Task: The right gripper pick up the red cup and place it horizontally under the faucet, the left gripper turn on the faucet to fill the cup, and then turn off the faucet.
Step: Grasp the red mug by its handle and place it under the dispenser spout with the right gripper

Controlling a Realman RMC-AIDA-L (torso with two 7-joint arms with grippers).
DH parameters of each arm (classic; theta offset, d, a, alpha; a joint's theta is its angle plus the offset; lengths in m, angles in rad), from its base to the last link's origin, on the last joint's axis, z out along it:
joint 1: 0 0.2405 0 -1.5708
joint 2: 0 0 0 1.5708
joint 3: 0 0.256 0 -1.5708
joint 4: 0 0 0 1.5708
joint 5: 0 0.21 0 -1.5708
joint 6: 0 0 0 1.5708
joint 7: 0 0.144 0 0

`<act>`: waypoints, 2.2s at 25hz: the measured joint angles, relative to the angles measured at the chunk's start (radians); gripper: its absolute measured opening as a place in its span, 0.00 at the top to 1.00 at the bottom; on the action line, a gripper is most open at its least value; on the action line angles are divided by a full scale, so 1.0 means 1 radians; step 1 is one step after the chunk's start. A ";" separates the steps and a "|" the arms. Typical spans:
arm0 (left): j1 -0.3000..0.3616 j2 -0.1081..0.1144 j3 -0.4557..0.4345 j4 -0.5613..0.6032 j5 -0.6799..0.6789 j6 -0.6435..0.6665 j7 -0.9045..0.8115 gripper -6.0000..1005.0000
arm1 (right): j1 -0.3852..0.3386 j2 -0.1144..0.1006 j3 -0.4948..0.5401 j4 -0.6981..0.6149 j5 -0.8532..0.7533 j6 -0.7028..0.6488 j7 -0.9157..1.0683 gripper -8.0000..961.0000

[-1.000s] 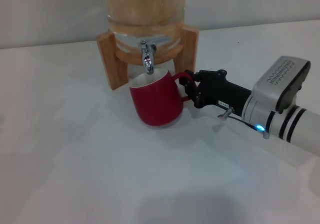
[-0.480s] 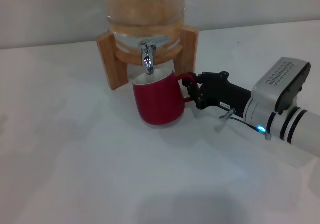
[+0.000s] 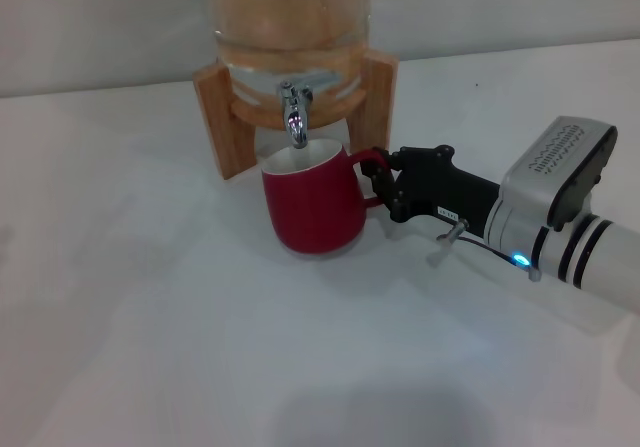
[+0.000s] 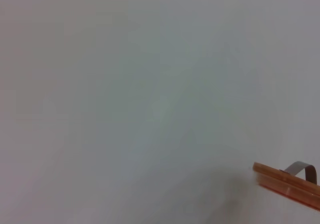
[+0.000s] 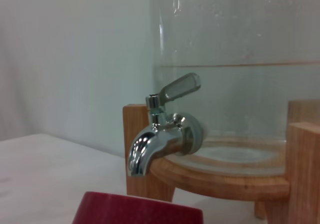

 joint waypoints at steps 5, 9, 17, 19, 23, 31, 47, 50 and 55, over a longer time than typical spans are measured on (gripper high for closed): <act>0.000 0.000 0.000 0.000 0.000 0.005 0.000 0.20 | 0.003 0.000 0.009 -0.001 -0.024 0.000 0.000 0.86; 0.000 0.000 0.000 0.000 -0.001 0.006 0.001 0.20 | 0.004 0.000 0.009 -0.003 -0.025 -0.002 0.000 0.86; -0.002 0.000 0.000 0.000 -0.002 0.006 0.002 0.20 | 0.007 0.000 0.012 -0.007 -0.023 -0.024 0.009 0.86; -0.002 0.000 0.000 0.000 -0.002 0.006 0.003 0.20 | 0.008 0.000 0.012 -0.007 -0.023 -0.028 0.009 0.86; -0.002 -0.001 0.000 0.000 -0.002 0.006 0.002 0.20 | 0.008 0.000 0.012 -0.007 -0.021 -0.033 0.010 0.85; -0.002 -0.002 0.000 0.000 -0.002 0.007 0.000 0.20 | 0.008 0.000 0.012 -0.001 -0.023 -0.037 0.009 0.76; 0.001 -0.002 0.000 0.000 -0.001 0.007 0.000 0.20 | 0.033 0.000 0.065 0.027 -0.023 -0.074 0.006 0.76; 0.000 -0.002 0.000 0.000 0.000 0.007 0.000 0.20 | 0.040 0.000 0.074 0.031 -0.022 -0.081 0.002 0.76; 0.000 -0.002 0.000 0.000 0.001 0.007 0.000 0.20 | 0.058 0.000 0.115 0.049 -0.032 -0.119 -0.001 0.75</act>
